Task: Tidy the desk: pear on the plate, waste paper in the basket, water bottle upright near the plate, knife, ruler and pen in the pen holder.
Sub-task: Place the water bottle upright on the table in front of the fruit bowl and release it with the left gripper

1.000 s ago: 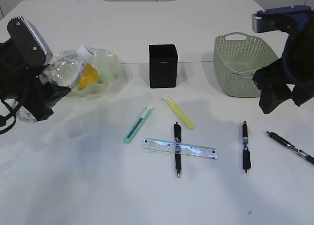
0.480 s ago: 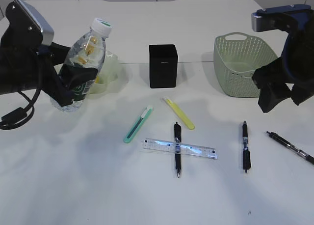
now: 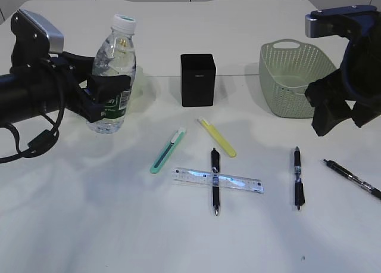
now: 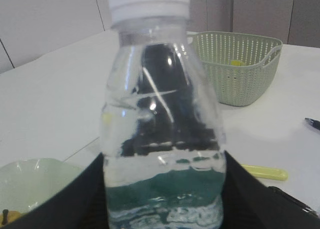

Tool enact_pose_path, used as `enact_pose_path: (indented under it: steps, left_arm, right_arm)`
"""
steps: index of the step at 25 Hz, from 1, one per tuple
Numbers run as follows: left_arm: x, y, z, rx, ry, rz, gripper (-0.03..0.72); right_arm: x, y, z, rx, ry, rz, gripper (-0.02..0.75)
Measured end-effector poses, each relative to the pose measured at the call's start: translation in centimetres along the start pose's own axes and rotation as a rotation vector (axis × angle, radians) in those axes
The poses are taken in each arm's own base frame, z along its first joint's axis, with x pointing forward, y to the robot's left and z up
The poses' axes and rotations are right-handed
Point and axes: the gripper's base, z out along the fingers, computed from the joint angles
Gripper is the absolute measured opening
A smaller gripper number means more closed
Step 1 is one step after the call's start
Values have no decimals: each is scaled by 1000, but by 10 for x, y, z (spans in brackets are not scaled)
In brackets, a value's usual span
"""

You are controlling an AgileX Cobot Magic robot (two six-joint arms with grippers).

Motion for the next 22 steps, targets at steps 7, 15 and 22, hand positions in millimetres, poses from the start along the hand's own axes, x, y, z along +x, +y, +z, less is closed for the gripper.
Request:
enact_pose_path:
  steps: [7, 15, 22]
  left_arm:
    - [14, 1, 8, 17, -74, -68, 380]
    - [50, 2, 20, 7, -61, -169, 380]
    - [71, 4, 25, -25, -23, -225, 380]
  right_arm:
    - [0, 0, 0, -2, -4, 1, 494]
    - [0, 0, 0, -4, -3, 15, 494]
    - [0, 1, 0, -7, -3, 28, 494]
